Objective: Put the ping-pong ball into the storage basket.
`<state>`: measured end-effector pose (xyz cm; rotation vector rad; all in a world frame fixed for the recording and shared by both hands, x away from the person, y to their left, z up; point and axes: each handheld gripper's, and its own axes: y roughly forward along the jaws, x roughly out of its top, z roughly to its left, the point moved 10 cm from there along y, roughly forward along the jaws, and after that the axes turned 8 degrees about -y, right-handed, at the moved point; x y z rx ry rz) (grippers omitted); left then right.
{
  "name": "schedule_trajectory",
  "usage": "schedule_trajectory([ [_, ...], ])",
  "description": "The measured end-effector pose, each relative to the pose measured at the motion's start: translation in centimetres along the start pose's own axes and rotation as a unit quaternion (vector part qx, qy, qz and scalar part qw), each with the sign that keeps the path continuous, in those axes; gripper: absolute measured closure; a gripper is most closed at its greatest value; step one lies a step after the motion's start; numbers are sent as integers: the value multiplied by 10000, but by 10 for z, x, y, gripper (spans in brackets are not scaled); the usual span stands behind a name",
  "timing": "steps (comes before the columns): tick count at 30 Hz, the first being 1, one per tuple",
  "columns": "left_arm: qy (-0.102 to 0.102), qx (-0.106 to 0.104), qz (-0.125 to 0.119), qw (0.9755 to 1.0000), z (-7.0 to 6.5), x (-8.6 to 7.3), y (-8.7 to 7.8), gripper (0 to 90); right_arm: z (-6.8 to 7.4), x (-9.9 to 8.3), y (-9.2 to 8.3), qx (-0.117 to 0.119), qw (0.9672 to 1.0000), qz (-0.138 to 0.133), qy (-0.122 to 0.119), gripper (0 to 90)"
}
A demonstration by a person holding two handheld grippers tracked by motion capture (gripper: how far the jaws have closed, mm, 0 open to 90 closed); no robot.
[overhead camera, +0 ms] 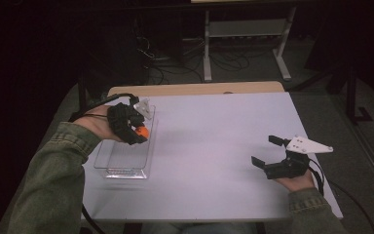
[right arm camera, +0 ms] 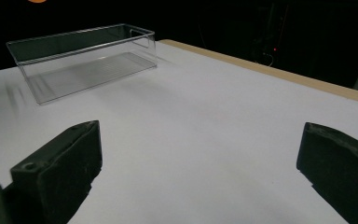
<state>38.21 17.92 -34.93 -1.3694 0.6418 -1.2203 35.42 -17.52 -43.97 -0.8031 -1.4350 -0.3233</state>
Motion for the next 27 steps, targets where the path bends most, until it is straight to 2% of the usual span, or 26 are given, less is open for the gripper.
schedule_trajectory([
  [3,-23,46,2,10000,2,-4,-1,506,0,0,0,2,10000,-1,2,0],
  [16,-135,19,102,9999,4,-20,-6,506,1,0,1,0,10000,18,6,0],
  [27,-97,-73,255,9996,1,-25,4,506,0,-1,1,-4,10000,26,2,0],
])
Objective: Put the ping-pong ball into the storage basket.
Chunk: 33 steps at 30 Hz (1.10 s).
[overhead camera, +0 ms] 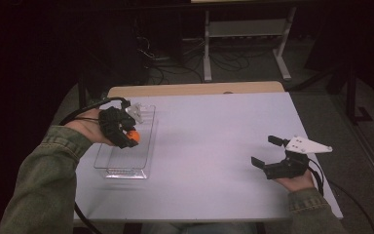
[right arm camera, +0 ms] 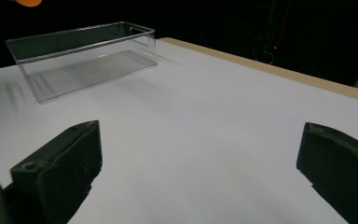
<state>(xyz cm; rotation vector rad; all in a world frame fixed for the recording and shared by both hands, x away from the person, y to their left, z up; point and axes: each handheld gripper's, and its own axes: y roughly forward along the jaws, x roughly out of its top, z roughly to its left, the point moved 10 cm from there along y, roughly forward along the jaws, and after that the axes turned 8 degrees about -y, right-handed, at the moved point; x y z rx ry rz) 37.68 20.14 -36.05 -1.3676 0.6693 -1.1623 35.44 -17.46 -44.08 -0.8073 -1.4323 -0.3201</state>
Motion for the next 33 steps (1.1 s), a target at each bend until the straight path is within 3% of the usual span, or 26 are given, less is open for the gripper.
schedule_trajectory([
  [33,1,-367,289,9989,-8,-12,46,506,0,-4,2,-5,9999,113,-51,0],
])
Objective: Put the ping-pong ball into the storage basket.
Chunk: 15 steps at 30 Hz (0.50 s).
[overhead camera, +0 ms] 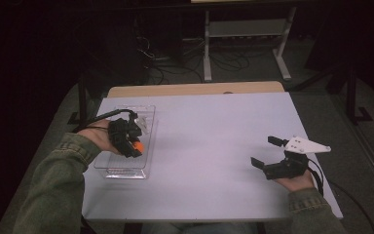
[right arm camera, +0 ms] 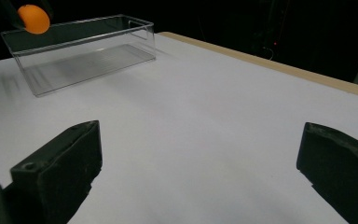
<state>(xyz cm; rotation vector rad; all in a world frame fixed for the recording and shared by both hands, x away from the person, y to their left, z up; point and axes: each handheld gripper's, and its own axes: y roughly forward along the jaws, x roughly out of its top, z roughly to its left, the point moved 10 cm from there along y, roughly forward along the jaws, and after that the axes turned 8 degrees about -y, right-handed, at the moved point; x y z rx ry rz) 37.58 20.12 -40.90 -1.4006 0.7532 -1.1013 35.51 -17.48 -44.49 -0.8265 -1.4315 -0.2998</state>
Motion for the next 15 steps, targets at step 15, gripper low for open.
schedule_trajectory([
  [15,-40,-106,77,9999,-3,-6,17,506,0,0,0,-10,10000,10,-13,0],
])
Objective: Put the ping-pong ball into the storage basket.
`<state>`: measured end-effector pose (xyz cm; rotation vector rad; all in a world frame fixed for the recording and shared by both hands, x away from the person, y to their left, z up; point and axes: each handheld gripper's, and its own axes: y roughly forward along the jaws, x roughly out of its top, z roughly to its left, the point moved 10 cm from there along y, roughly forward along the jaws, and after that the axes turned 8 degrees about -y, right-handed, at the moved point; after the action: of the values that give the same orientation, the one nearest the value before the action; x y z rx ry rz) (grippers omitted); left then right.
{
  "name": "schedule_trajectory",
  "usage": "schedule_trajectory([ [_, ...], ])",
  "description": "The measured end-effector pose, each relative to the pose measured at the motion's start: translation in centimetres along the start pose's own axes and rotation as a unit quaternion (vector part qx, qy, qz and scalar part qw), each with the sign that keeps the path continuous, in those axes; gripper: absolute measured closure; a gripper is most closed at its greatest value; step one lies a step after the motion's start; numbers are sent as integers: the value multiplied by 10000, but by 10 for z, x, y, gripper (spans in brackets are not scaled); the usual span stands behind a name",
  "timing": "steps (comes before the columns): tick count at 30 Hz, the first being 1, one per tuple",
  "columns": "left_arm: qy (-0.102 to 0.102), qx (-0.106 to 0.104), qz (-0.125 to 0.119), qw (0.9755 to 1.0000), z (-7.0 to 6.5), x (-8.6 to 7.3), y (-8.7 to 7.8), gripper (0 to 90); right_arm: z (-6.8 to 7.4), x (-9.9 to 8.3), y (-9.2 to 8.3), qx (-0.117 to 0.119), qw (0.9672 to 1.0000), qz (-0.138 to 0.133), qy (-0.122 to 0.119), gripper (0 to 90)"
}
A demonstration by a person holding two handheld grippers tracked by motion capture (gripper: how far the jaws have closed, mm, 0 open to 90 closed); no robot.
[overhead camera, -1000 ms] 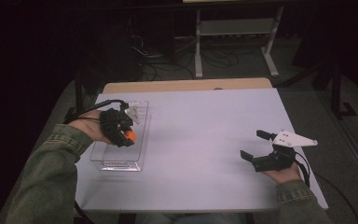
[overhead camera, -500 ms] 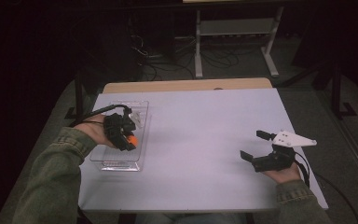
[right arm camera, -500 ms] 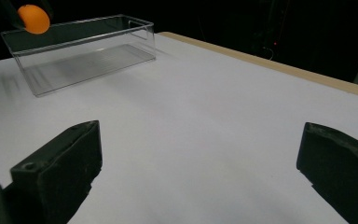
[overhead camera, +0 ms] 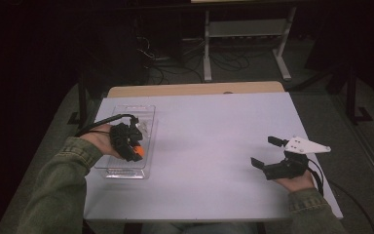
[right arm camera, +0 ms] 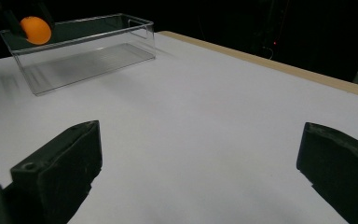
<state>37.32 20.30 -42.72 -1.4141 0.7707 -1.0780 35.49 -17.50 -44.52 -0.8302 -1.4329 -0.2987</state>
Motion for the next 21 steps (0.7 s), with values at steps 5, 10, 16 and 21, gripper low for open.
schedule_trajectory([
  [5,-10,-59,4,10000,-1,0,5,506,0,0,0,-3,10000,5,-4,0],
  [10,-19,-82,26,10000,-1,-3,10,506,0,0,0,-2,10000,16,-7,0],
  [16,-60,-131,3,9999,-1,-6,16,506,0,-1,0,-2,10000,17,-14,0],
  [21,-44,-155,-31,9999,-2,-6,23,506,0,-1,0,-6,10000,28,-24,0],
])
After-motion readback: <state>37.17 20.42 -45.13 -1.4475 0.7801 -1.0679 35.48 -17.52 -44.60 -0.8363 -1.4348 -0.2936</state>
